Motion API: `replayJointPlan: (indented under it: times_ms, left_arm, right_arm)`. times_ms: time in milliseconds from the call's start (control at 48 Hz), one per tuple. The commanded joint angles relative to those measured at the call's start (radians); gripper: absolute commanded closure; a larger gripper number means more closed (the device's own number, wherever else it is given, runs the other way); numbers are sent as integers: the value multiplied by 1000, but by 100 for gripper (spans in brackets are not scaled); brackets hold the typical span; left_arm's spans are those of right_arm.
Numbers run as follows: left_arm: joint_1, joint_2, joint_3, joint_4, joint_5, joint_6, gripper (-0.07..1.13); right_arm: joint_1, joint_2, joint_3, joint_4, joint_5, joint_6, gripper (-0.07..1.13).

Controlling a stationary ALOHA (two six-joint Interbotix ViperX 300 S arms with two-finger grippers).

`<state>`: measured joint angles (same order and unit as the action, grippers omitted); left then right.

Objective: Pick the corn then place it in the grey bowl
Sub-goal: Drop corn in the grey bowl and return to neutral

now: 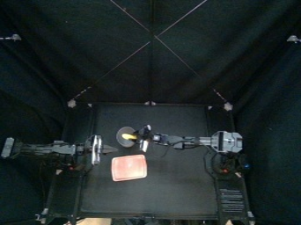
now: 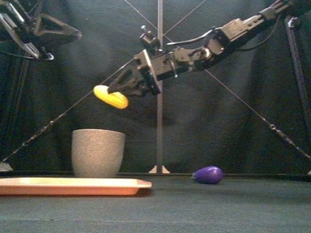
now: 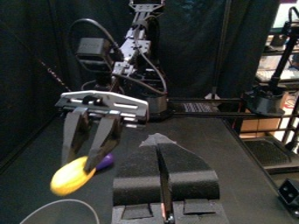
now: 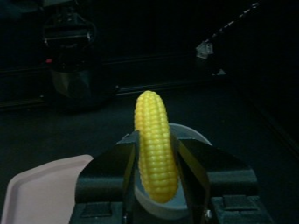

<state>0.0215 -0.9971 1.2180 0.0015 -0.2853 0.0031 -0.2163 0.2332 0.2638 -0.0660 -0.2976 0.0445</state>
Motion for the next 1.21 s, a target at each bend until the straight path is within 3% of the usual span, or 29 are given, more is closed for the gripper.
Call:
replayJointPlan:
  times_ms: [21,375,542,875,1208]
  left_arm:
    - [2,2,-15,3,-5,2,109]
    - [0,-2,-9,3,-5,2,109]
    - [2,-2,-9,3,-5,0,109]
    - [2,-6,0,2,-3,2,109]
    - [31,-44,-3,3,-5,2,109]
  right_arm:
    - [-8,40,-92,5,-5,6,36]
    - [-37,63,-87,40,44,3,4]
    - [-58,-38,-57,17,46,-2,3]
    - [-54,-442,149,5,48,2,3]
    - [112,-807,449,26,15,2,3]
